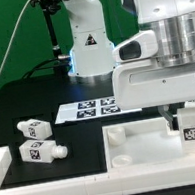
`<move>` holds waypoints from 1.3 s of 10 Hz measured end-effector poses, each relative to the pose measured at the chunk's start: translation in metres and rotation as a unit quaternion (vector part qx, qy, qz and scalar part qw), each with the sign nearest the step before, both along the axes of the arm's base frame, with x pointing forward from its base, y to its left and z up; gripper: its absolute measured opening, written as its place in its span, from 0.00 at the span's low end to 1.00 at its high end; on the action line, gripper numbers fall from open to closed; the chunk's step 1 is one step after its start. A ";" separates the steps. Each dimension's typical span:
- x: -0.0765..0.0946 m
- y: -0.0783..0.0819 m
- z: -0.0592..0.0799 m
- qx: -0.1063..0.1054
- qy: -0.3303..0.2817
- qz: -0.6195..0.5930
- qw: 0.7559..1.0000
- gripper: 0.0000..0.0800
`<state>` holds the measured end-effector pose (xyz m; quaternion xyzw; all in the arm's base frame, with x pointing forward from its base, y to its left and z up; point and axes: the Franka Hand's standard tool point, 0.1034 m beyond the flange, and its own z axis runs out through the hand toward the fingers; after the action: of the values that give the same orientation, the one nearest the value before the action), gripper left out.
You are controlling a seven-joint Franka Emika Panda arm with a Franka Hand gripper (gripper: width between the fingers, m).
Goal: Assemble one leg
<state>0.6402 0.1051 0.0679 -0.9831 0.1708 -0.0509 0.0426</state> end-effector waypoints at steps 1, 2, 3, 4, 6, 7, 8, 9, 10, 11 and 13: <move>0.000 0.000 0.000 0.004 0.002 -0.033 0.999 0.36; -0.001 0.002 0.000 0.010 0.006 -0.086 0.996 0.36; -0.003 0.006 -0.001 0.011 0.012 -0.159 0.987 0.36; -0.005 0.007 -0.001 0.013 0.025 -0.217 0.976 0.36; -0.005 0.008 0.000 0.036 0.044 -0.377 0.924 0.36; -0.004 0.009 -0.001 0.050 0.048 -0.455 0.888 0.36; -0.002 0.009 -0.001 0.062 0.043 -0.518 0.852 0.36; -0.002 0.010 -0.002 0.072 0.039 -0.585 0.807 0.36; -0.002 0.009 -0.001 0.075 0.040 -0.612 0.786 0.36; -0.001 0.009 -0.001 0.078 0.042 -0.626 0.775 0.36; -0.002 0.008 -0.001 0.071 0.039 -0.579 0.811 0.45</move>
Offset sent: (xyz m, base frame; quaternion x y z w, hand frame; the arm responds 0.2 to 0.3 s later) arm -0.0051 0.0030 -0.0021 -0.0661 -0.0272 0.3262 0.9426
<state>0.6386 0.1133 0.0668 -0.6975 0.7131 -0.0154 0.0686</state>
